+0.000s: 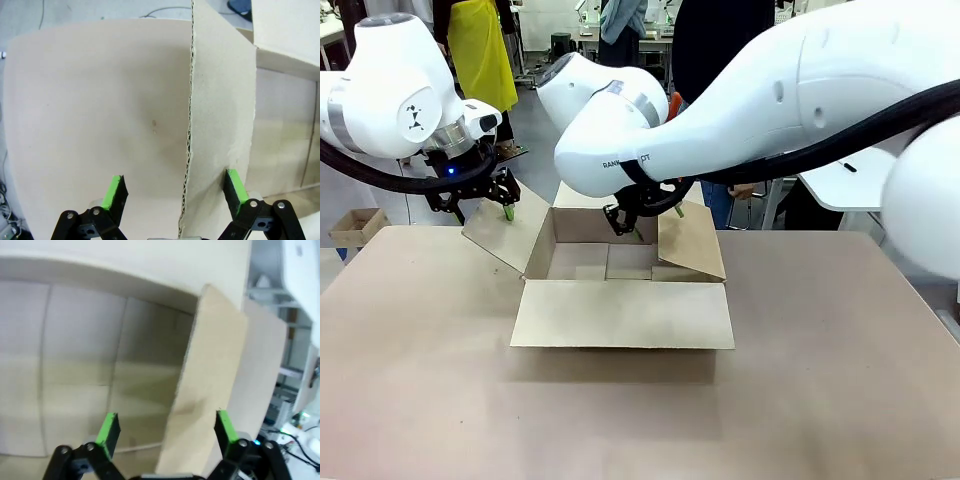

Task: Pack the gift set into the box.
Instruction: Place both hands on the side flaps of the Package Box and spread them outward.

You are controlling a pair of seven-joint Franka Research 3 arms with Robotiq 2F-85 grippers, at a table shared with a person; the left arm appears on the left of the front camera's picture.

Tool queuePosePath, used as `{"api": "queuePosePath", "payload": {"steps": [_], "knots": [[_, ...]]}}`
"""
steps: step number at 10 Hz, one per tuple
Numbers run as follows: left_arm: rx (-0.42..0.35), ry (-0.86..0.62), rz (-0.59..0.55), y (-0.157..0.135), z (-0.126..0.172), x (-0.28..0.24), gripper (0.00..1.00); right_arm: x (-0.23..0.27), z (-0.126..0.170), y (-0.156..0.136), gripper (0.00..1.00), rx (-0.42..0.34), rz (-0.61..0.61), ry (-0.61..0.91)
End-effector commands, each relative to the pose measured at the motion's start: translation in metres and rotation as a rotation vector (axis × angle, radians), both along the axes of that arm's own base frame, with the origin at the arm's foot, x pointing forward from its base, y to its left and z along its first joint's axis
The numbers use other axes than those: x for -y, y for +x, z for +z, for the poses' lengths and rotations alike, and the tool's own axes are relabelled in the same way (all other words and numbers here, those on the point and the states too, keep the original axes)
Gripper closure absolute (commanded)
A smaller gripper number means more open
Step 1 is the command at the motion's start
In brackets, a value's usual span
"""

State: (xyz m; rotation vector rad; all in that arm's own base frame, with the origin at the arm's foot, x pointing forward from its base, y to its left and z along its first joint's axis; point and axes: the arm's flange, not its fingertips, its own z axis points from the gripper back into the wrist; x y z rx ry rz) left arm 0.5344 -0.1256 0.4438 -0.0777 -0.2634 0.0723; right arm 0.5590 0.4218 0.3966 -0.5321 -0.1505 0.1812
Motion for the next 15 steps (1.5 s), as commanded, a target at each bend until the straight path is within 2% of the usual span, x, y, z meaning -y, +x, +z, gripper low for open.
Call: {"api": "queuePosePath", "payload": {"steps": [1,3,7,9,13,15], "knots": [[0.002,0.014,0.018,-0.001,0.002,0.001,0.0,-0.002,0.01,0.006,0.0,-0.017,-0.077,-0.068],[0.002,0.014,0.018,-0.001,0.002,0.001,0.0,0.01,0.006,0.003,0.0,-0.021,-0.105,-0.095],[0.002,0.014,0.018,-0.001,0.002,0.001,0.0,0.049,0.042,-0.012,0.0,0.055,-0.149,-0.109],[0.002,0.014,0.018,-0.001,0.002,0.001,0.0,0.08,0.05,-0.019,0.0,0.06,-0.171,-0.113],[0.002,0.014,0.018,-0.001,0.002,0.001,0.0,0.175,0.067,-0.036,0.0,0.068,-0.168,0.084],[0.002,0.014,0.018,-0.001,0.002,0.001,0.0,0.218,0.055,-0.04,0.0,0.034,-0.105,0.233]]}}
